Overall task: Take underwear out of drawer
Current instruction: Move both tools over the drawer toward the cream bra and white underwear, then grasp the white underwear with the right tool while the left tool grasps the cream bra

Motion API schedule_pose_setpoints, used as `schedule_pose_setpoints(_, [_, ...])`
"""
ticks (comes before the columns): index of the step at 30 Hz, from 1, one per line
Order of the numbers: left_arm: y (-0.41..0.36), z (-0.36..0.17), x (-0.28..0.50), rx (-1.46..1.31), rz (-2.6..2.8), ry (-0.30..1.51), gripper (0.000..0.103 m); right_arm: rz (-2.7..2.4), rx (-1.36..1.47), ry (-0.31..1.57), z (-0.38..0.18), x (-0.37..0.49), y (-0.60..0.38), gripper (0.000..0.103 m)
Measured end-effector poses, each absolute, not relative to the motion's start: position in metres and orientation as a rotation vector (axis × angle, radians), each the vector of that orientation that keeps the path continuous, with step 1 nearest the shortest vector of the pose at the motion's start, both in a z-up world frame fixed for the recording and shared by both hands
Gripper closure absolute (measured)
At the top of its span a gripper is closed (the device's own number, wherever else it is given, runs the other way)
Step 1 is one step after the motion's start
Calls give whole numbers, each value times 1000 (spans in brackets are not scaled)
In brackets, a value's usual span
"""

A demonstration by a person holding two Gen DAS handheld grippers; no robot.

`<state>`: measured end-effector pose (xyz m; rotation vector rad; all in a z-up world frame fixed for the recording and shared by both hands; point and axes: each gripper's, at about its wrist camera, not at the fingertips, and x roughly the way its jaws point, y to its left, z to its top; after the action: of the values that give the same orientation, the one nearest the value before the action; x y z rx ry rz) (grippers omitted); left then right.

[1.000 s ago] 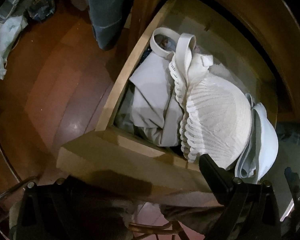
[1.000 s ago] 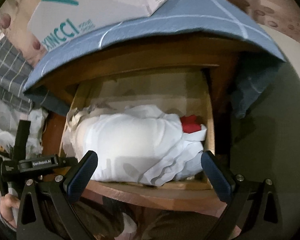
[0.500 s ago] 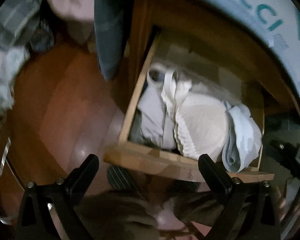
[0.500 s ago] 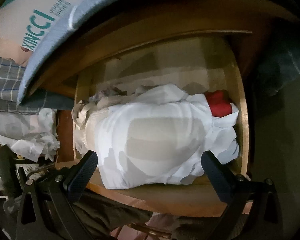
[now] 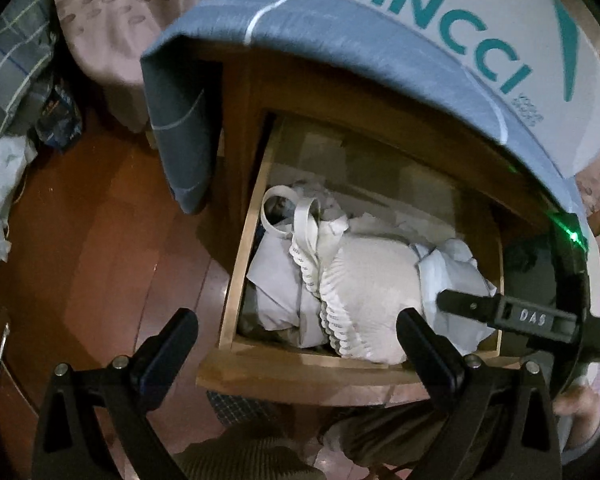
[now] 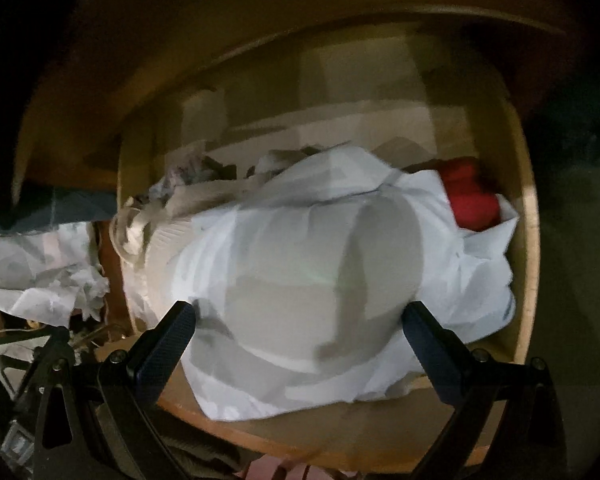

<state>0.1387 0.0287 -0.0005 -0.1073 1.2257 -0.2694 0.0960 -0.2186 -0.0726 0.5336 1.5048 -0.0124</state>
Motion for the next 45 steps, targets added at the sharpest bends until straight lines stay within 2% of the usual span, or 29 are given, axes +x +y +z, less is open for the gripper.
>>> schedule_pose_setpoints(11, [25, -25, 142, -124, -262, 1270, 1, 1, 497, 1516, -87, 98, -213, 0])
schedule_pose_setpoints(13, [25, -25, 141, -124, -262, 1274, 1, 16, 472, 1503, -85, 96, -210, 7])
schedule_pose_setpoints(14, [24, -25, 141, -122, -264, 1272, 1, 27, 469, 1493, -83, 94, -209, 15])
schedule_pose_setpoints(17, [22, -24, 141, -115, -261, 1272, 1, 55, 436, 1479, -75, 91, -204, 50])
schedule_pose_setpoints(18, [21, -25, 141, -115, -262, 1274, 1, 59, 415, 1478, -74, 89, -203, 58])
schedule_pose_setpoints(24, [11, -21, 137, -99, -284, 1274, 1, 42, 328, 1424, -58, 79, -199, 79])
schedule_pose_setpoints(33, [-10, -12, 138, -92, -326, 1273, 1, -36, 288, 1354, -36, 62, -230, 87])
schedule_pose_setpoints(40, [-41, -21, 143, -48, -354, 1304, 1, -60, 251, 1338, -27, 51, -245, 88])
schedule_pose_setpoints(45, [-55, -36, 153, -77, -329, 1348, 1, -31, 343, 1345, -34, 51, -257, 88])
